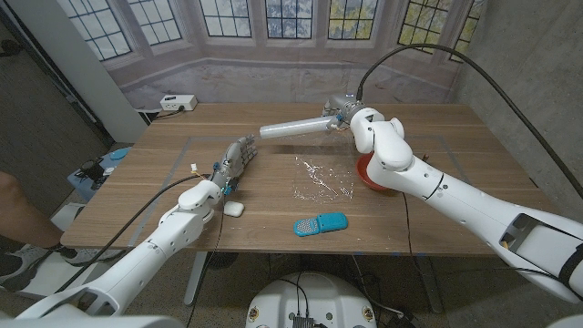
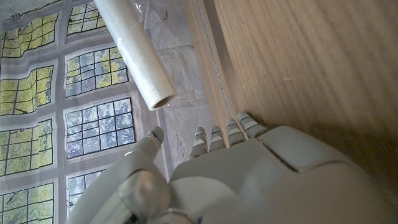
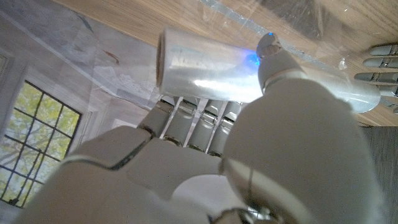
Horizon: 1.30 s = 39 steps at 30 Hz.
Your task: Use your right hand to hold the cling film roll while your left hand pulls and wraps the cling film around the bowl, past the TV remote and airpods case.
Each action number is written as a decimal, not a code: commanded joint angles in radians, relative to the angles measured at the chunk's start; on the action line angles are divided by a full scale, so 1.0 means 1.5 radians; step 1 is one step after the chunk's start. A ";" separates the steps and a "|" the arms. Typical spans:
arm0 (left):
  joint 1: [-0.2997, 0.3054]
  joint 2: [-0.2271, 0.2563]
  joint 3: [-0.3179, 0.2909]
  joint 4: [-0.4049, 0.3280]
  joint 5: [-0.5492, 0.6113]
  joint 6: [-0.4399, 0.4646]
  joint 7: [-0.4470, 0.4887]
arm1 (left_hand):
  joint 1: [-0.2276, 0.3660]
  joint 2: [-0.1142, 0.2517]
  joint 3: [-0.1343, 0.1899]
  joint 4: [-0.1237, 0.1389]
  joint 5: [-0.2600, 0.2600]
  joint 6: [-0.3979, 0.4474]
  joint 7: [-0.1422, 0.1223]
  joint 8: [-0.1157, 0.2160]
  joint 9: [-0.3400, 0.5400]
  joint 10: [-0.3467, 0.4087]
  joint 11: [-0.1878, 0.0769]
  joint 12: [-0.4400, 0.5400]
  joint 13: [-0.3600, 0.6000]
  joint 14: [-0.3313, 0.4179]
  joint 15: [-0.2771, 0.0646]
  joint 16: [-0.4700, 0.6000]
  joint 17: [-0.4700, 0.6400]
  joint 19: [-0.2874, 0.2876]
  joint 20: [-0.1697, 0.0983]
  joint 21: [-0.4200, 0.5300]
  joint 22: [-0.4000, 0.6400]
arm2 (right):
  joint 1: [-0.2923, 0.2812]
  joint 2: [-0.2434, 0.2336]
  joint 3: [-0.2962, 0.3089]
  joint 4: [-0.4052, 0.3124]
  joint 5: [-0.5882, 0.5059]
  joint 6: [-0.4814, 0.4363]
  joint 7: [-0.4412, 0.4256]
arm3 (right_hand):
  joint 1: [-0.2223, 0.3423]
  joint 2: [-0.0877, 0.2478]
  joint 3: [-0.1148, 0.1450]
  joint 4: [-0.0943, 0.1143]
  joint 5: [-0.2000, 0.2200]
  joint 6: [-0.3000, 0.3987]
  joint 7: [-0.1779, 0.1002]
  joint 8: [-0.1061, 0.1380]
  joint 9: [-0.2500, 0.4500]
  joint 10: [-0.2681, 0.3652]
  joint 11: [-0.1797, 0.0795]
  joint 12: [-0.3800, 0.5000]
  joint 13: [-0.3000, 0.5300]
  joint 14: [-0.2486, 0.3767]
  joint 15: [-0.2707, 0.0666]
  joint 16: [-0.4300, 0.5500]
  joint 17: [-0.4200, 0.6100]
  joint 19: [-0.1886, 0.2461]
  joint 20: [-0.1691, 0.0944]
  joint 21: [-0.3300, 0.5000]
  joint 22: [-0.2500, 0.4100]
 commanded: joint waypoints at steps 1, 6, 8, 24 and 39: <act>-0.022 -0.006 0.011 0.019 0.003 0.006 -0.021 | -0.004 0.000 0.006 -0.001 -0.002 0.002 -0.001 0.000 0.002 0.002 0.005 -0.001 0.002 0.001 0.004 -0.002 0.002 0.003 0.003 -0.001 0.003 | -0.022 -0.016 0.014 -0.053 -0.008 -0.051 0.012 | 0.019 0.041 -0.002 0.001 0.003 0.021 -0.003 0.003 0.003 0.006 0.004 0.000 0.001 0.006 -0.081 0.003 0.001 0.003 -0.045 0.003 0.003; -0.041 -0.016 0.020 0.043 0.004 0.005 -0.039 | -0.005 0.000 0.006 -0.002 -0.002 0.004 0.001 0.001 0.002 0.002 0.005 -0.001 0.002 0.001 0.004 -0.002 0.002 0.004 0.003 -0.002 0.003 | -0.029 -0.023 0.015 -0.078 -0.021 -0.080 0.023 | 0.018 0.042 -0.006 0.002 0.003 0.021 -0.001 0.001 0.003 0.006 0.006 -0.001 0.002 0.006 -0.080 0.004 0.001 0.005 -0.038 0.003 0.003; -0.049 -0.021 0.023 0.055 0.005 0.003 -0.048 | -0.005 0.000 0.006 -0.002 -0.002 0.004 0.001 0.001 0.002 0.002 0.004 -0.001 0.002 0.001 0.004 -0.001 0.002 0.004 0.003 -0.002 0.003 | -0.030 -0.026 0.014 -0.088 -0.030 -0.093 0.028 | 0.018 0.042 -0.007 0.002 0.003 0.021 0.000 0.001 0.003 0.006 0.007 -0.001 0.002 0.006 -0.080 0.004 0.001 0.006 -0.036 0.003 0.003; -0.095 -0.042 0.047 0.097 0.004 0.009 -0.114 | -0.003 -0.004 0.006 -0.009 -0.003 0.015 0.010 0.004 0.002 0.011 0.004 0.002 0.002 0.002 0.004 -0.002 0.001 0.009 0.000 -0.003 0.002 | -0.044 -0.032 0.017 -0.141 -0.092 -0.153 0.058 | 0.017 0.046 -0.012 0.004 0.002 0.020 0.005 -0.002 0.004 0.007 0.011 -0.003 0.001 0.009 -0.078 0.006 0.002 0.009 -0.032 0.003 0.003; -0.066 -0.006 0.049 -0.017 0.001 0.044 -0.107 | 0.002 -0.004 0.007 -0.019 -0.003 0.033 0.022 0.008 0.002 0.021 0.006 0.005 0.003 0.007 0.005 -0.001 0.000 0.018 -0.001 -0.002 0.002 | -0.059 -0.023 0.039 -0.137 -0.102 -0.149 0.051 | 0.019 0.049 -0.016 0.004 0.002 0.020 0.007 -0.005 0.004 0.007 0.011 -0.005 0.001 0.011 -0.078 0.007 0.002 0.011 -0.031 0.004 0.003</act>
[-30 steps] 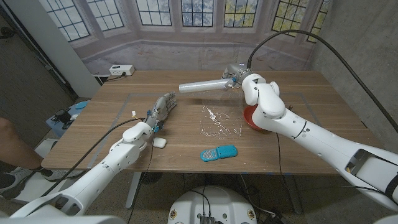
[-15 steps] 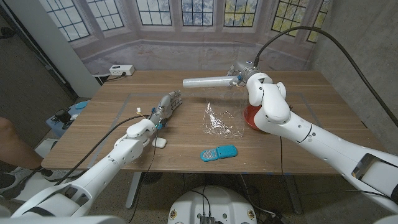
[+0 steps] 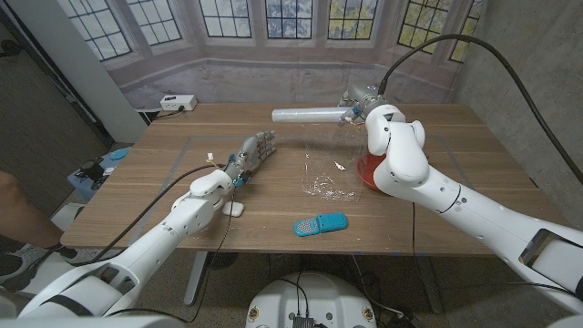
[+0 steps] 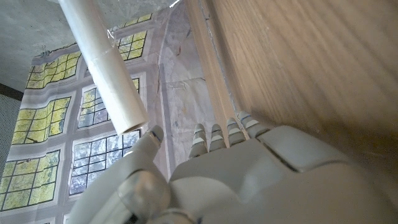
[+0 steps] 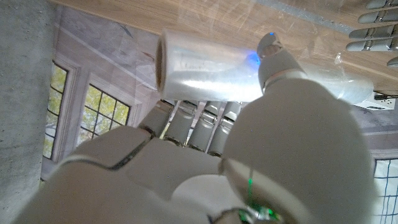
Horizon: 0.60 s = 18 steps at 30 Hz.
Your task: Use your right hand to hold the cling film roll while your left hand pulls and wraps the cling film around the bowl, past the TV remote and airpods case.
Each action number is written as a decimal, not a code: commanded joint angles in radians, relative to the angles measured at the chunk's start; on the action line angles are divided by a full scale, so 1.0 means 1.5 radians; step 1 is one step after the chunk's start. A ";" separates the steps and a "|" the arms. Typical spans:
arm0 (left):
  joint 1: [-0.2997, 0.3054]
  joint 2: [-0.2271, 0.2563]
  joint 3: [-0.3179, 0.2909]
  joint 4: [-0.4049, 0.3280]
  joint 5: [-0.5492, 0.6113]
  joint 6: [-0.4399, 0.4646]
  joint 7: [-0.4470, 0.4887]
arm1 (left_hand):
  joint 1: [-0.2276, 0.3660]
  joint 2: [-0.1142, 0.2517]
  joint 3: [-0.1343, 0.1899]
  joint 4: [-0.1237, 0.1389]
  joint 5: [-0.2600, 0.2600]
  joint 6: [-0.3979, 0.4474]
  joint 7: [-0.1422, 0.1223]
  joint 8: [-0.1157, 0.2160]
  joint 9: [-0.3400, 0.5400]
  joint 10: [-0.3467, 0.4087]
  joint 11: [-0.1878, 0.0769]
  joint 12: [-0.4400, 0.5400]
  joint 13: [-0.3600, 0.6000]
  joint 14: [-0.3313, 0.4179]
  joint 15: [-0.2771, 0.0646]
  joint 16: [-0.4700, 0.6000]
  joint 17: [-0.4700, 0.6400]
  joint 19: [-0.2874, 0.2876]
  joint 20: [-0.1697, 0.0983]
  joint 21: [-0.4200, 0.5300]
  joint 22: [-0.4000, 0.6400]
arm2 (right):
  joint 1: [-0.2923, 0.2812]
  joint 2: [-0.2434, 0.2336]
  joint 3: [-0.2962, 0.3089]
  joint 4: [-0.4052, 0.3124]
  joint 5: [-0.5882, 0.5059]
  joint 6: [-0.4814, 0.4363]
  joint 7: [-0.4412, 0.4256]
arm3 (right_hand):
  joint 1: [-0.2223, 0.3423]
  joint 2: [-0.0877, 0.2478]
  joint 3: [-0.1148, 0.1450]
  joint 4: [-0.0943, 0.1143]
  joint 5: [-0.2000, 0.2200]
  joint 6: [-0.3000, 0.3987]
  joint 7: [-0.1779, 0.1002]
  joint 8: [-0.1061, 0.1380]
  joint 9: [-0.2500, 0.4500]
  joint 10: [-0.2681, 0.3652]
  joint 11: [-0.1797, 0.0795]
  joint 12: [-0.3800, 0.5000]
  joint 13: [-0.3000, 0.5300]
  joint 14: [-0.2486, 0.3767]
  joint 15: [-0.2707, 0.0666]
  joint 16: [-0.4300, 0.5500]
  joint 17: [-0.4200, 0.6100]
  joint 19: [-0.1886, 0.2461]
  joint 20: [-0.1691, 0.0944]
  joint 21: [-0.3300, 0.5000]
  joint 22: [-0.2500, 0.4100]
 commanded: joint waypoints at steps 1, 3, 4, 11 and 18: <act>0.016 0.025 0.004 -0.078 -0.001 0.026 0.001 | 0.005 -0.003 0.003 -0.006 -0.003 0.006 0.001 0.003 0.002 0.004 0.003 0.005 0.003 0.005 0.003 -0.001 0.000 0.006 0.000 -0.003 0.002 | -0.015 0.005 0.018 -0.004 -0.012 -0.004 -0.005 | 0.018 0.049 -0.004 0.001 0.005 0.013 0.003 0.005 0.001 0.000 0.003 -0.001 0.001 0.007 -0.075 0.005 0.002 0.008 -0.027 0.004 0.003; 0.017 0.028 0.005 -0.084 0.000 0.028 0.002 | 0.005 -0.003 0.003 -0.007 -0.003 0.007 0.001 0.003 0.002 0.006 0.004 0.005 0.003 0.005 0.004 -0.001 0.000 0.006 0.000 -0.003 0.002 | -0.018 0.004 0.024 -0.005 -0.009 -0.003 -0.009 | 0.019 0.049 -0.004 0.001 0.005 0.015 0.003 0.005 0.001 0.001 0.003 -0.001 0.001 0.007 -0.076 0.004 0.002 0.008 -0.027 0.004 0.003; 0.017 0.029 0.005 -0.087 0.000 0.030 0.003 | 0.005 -0.003 0.003 -0.007 -0.003 0.007 0.001 0.002 0.002 0.006 0.003 0.006 0.003 0.006 0.003 -0.001 0.000 0.006 0.000 -0.003 0.002 | -0.020 0.004 0.025 -0.005 -0.010 -0.004 -0.011 | 0.019 0.049 -0.004 0.001 0.005 0.015 0.004 0.005 0.001 0.001 0.003 -0.001 0.001 0.006 -0.075 0.004 0.002 0.008 -0.027 0.004 0.003; 0.017 0.034 0.010 -0.102 0.001 0.041 0.004 | 0.007 -0.003 0.003 -0.010 -0.003 0.008 0.002 0.002 0.002 0.009 0.003 0.006 0.003 0.007 0.003 -0.001 0.000 0.007 0.000 -0.003 0.002 | -0.037 -0.003 0.039 -0.018 -0.012 -0.020 -0.018 | 0.020 0.051 -0.006 0.000 0.005 0.018 0.003 0.005 0.001 0.002 0.004 -0.001 0.001 0.009 -0.077 0.005 0.002 0.009 -0.027 0.004 0.003; 0.002 0.026 0.023 -0.092 0.006 0.046 -0.008 | 0.008 -0.003 0.004 -0.012 -0.003 0.008 0.002 0.001 0.002 0.010 0.003 0.006 0.003 0.008 0.005 -0.001 0.000 0.008 0.000 -0.004 0.002 | -0.059 -0.017 0.053 -0.050 -0.014 -0.038 -0.021 | 0.021 0.052 -0.007 0.000 0.005 0.018 0.005 0.004 0.002 0.002 0.004 -0.002 0.002 0.009 -0.076 0.005 0.002 0.011 -0.026 0.004 0.003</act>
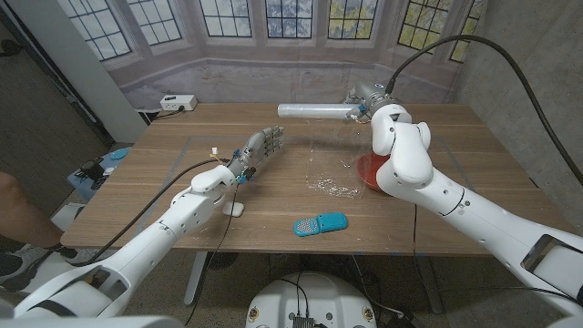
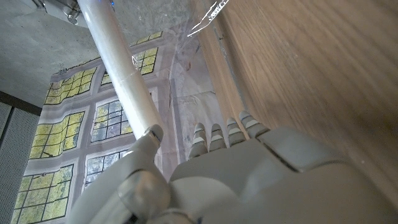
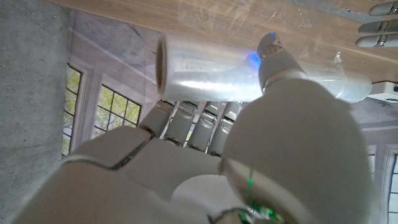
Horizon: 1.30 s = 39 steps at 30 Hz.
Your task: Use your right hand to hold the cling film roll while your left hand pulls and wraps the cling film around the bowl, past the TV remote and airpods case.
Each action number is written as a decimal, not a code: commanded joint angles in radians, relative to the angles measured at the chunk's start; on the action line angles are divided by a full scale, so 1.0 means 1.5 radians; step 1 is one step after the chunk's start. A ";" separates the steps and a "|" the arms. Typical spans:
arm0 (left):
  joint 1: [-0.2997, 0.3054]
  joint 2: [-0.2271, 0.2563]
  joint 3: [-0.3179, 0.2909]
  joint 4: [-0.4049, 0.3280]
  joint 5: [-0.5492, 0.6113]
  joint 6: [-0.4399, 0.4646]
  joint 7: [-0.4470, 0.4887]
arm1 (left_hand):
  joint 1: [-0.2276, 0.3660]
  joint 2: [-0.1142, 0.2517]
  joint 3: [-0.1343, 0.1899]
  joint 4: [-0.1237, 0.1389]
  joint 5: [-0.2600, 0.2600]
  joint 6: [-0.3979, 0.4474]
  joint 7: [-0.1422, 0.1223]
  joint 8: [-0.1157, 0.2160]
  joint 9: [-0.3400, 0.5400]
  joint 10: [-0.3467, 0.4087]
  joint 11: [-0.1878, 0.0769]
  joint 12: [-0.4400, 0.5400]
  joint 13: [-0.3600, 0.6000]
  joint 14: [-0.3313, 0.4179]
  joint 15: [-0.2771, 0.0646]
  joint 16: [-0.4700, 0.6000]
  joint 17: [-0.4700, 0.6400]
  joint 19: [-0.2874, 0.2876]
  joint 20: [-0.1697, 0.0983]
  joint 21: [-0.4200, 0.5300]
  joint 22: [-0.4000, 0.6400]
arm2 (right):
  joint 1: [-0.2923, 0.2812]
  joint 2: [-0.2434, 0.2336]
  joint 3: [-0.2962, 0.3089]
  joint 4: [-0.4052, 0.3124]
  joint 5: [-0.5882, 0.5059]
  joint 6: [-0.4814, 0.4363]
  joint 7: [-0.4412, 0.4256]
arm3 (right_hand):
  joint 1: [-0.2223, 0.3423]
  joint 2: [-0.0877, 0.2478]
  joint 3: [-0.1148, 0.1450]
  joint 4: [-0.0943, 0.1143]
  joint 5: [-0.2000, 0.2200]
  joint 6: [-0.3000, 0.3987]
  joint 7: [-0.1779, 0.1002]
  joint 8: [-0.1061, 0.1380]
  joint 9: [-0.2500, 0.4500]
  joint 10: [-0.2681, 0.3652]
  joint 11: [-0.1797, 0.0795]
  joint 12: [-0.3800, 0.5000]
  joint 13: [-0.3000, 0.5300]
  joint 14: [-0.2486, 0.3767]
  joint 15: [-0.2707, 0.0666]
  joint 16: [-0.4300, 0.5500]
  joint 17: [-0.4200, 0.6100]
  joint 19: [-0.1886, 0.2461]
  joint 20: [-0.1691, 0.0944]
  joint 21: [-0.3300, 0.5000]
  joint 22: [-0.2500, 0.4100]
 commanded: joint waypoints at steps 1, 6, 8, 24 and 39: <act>-0.016 -0.003 0.017 -0.004 0.007 0.013 -0.013 | 0.006 0.000 0.001 -0.005 -0.003 0.005 -0.001 0.001 0.002 0.004 0.004 0.006 0.003 0.005 0.003 -0.001 0.000 0.005 0.004 -0.004 0.002 | -0.033 -0.018 0.022 -0.041 -0.007 -0.026 -0.009 | 0.021 0.051 -0.002 0.000 0.006 0.019 0.005 0.002 0.002 0.002 0.004 -0.002 0.002 0.008 -0.077 0.002 0.001 0.009 -0.029 0.004 0.003; -0.037 -0.014 0.032 0.016 0.014 0.013 -0.035 | 0.007 -0.001 0.001 -0.007 -0.003 0.006 -0.002 0.001 0.002 0.006 0.004 0.006 0.003 0.006 0.002 -0.001 0.000 0.006 0.004 -0.004 0.002 | -0.046 -0.025 0.025 -0.068 -0.028 -0.045 -0.004 | 0.021 0.053 -0.003 0.001 0.006 0.018 0.006 0.000 0.002 0.003 0.003 -0.002 0.002 0.010 -0.076 0.003 0.001 0.009 -0.028 0.004 0.004; -0.045 -0.020 0.037 0.024 0.016 0.013 -0.045 | 0.008 -0.001 0.001 -0.008 -0.003 0.007 -0.002 0.001 0.002 0.010 0.005 0.008 0.003 0.007 0.001 -0.001 0.000 0.007 0.004 -0.004 0.002 | -0.051 -0.027 0.025 -0.077 -0.036 -0.051 -0.001 | 0.021 0.053 -0.004 0.000 0.006 0.019 0.007 0.001 0.002 0.003 0.003 -0.002 0.002 0.010 -0.076 0.003 0.001 0.010 -0.028 0.004 0.004; -0.097 -0.060 0.077 0.082 0.024 0.016 -0.119 | 0.012 -0.003 0.000 -0.018 -0.003 0.021 0.004 0.003 0.003 0.026 0.006 0.012 0.003 0.016 0.001 0.001 -0.001 0.018 0.007 -0.003 0.003 | -0.083 -0.008 0.046 -0.102 -0.103 -0.069 0.028 | 0.020 0.054 -0.007 0.001 0.006 0.019 0.012 -0.002 0.003 0.002 0.008 -0.004 0.002 0.011 -0.076 0.003 0.000 0.013 -0.025 0.004 0.004; -0.096 -0.043 0.082 0.065 0.023 0.030 -0.153 | 0.013 -0.008 -0.004 -0.026 -0.003 0.026 0.006 0.002 0.003 0.036 0.007 0.013 0.004 0.017 -0.007 -0.001 -0.001 0.025 0.010 -0.003 0.003 | -0.103 0.035 0.080 -0.082 -0.141 -0.042 0.047 | 0.020 0.057 -0.010 0.001 0.006 0.020 0.013 -0.004 0.003 0.004 0.009 -0.004 0.002 0.013 -0.075 0.003 0.000 0.014 -0.024 0.004 0.004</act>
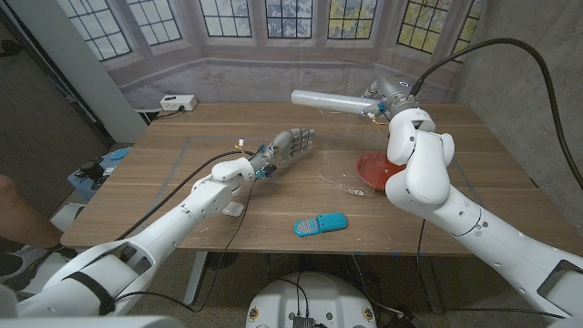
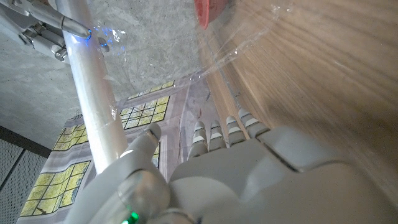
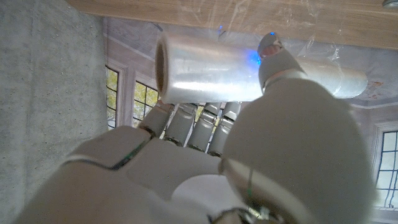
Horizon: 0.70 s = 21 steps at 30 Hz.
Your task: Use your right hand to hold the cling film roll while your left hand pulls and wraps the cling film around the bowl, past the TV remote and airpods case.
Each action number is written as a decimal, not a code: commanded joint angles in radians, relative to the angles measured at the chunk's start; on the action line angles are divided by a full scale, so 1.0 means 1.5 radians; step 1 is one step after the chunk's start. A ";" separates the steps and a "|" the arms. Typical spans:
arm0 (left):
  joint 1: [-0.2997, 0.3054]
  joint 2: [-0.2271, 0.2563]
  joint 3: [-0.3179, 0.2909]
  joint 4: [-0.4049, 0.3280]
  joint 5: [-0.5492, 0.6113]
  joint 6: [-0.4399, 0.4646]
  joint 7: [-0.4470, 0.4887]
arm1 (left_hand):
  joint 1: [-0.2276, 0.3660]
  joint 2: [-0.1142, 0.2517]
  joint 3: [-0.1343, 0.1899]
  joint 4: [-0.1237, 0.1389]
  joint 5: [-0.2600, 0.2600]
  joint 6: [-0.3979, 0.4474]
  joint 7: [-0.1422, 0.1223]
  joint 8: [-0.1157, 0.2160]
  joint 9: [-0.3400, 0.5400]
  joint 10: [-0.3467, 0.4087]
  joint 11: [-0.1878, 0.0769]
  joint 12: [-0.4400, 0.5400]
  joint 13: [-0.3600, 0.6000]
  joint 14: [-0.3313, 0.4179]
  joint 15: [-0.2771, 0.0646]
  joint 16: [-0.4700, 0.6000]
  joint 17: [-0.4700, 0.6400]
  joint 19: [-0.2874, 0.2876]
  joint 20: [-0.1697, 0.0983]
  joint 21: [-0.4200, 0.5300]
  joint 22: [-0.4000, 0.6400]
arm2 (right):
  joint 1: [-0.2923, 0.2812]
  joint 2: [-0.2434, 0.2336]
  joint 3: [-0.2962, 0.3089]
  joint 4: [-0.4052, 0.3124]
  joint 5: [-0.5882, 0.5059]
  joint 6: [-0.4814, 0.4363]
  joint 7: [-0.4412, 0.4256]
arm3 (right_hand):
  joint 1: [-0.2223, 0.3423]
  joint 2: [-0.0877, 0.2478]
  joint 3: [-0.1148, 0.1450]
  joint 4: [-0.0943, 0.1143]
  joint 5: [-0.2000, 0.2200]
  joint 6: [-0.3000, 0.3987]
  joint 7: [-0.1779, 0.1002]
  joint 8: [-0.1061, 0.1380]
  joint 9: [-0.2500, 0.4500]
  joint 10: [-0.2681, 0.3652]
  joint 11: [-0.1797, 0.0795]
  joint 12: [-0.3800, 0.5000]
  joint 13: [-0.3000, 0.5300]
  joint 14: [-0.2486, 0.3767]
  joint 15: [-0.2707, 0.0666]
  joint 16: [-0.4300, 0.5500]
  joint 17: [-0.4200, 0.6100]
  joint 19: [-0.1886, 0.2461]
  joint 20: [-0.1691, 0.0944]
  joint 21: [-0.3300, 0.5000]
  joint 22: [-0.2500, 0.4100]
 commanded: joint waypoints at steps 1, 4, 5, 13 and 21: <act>0.000 0.012 0.005 -0.013 -0.002 0.011 -0.026 | 0.007 -0.002 0.000 -0.006 -0.003 0.009 0.002 0.002 0.003 0.007 0.002 0.004 0.004 -0.001 -0.001 -0.001 -0.001 0.006 0.001 -0.003 0.003 | -0.017 0.033 0.027 0.013 -0.034 0.022 0.018 | 0.019 0.057 -0.002 -0.001 0.003 0.014 0.007 0.004 0.003 0.003 0.005 -0.001 0.002 0.008 -0.071 0.004 0.000 0.006 -0.025 0.004 0.004; 0.004 0.017 0.004 -0.020 -0.003 0.013 -0.028 | 0.007 -0.003 -0.001 -0.008 -0.003 0.010 0.002 0.002 0.003 0.010 0.001 0.004 0.004 0.001 -0.001 0.000 -0.001 0.008 0.001 -0.003 0.003 | -0.020 0.040 0.033 0.018 -0.039 0.029 0.021 | 0.020 0.057 -0.003 -0.001 0.003 0.015 0.008 0.003 0.003 0.002 0.005 -0.001 0.002 0.008 -0.071 0.004 0.000 0.007 -0.024 0.004 0.004; 0.005 0.019 0.004 -0.022 -0.003 0.013 -0.028 | 0.007 -0.003 -0.001 -0.008 -0.003 0.010 0.002 0.002 0.003 0.010 0.002 0.004 0.004 0.001 0.000 0.000 -0.001 0.009 0.001 -0.003 0.003 | -0.021 0.043 0.035 0.019 -0.041 0.031 0.023 | 0.020 0.057 -0.003 -0.002 0.003 0.015 0.009 0.003 0.003 0.002 0.006 -0.001 0.002 0.008 -0.071 0.004 0.000 0.007 -0.024 0.004 0.004; 0.006 0.026 0.008 -0.032 0.004 0.015 -0.031 | 0.053 0.000 0.006 -0.069 0.004 0.109 0.010 0.016 0.004 0.104 -0.017 0.024 0.006 0.081 -0.017 0.011 0.000 0.078 0.009 0.007 0.003 | -0.033 0.059 0.054 0.023 -0.051 0.047 0.025 | 0.021 0.059 -0.004 -0.002 0.003 0.018 0.008 0.003 0.003 0.004 0.005 -0.001 0.002 0.010 -0.072 0.004 -0.001 0.008 -0.024 0.004 0.004; -0.001 0.029 0.018 -0.036 0.010 0.029 -0.040 | 0.088 -0.001 0.009 -0.096 0.006 0.153 0.014 0.019 0.005 0.145 -0.027 0.029 0.007 0.130 -0.027 0.014 0.001 0.121 0.020 0.015 0.006 | -0.052 0.067 0.074 0.017 -0.054 0.063 0.024 | 0.021 0.059 -0.006 -0.002 0.003 0.020 0.009 0.003 0.003 0.006 0.006 -0.001 0.001 0.011 -0.071 0.004 -0.002 0.011 -0.024 0.005 0.004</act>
